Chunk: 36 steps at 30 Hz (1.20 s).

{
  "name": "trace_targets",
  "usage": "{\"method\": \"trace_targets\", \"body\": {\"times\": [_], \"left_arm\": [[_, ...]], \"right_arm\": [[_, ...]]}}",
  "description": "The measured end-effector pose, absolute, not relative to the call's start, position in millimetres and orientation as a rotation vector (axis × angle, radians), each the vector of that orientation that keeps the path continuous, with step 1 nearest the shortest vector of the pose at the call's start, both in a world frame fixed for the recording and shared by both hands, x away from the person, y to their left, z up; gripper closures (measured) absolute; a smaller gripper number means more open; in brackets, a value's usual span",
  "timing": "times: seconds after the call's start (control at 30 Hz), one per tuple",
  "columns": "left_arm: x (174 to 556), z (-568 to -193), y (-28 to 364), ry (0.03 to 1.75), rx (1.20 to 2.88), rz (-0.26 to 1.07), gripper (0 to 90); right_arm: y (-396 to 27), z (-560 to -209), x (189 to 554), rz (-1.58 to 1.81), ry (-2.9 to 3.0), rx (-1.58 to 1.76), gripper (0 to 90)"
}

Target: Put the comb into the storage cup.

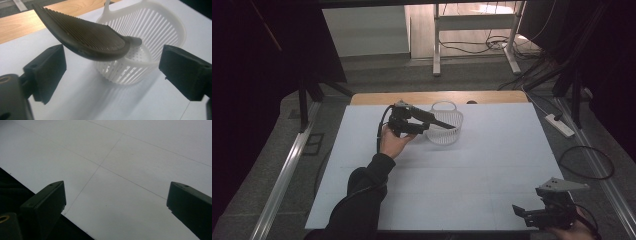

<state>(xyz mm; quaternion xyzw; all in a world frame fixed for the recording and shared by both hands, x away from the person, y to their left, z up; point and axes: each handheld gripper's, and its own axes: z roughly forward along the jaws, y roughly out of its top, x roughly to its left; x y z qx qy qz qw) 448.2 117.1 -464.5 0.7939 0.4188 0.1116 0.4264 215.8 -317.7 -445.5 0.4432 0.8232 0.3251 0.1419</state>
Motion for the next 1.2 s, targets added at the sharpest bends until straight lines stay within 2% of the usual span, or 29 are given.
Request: {"method": "trace_targets", "body": {"times": [0.17, 0.77, 1.2], "left_arm": [[446.0, -462.5, 119.9, 1.037, 1.991, 0.241, 5.1], [429.4, -458.7, 130.0, 1.000, 2.070, 0.317, 0.3], [416.5, -456.2, 135.4, 0.975, 2.085, 0.316, 0.0]], "right_arm": [[-317.6, -445.5, 215.7, 0.938, 2.376, 1.276, 2.7], [-317.9, -445.2, 215.5, 0.943, 2.368, 1.277, 0.1], [-318.0, -445.0, 215.2, 0.942, 2.364, 1.277, 0.0]]}}
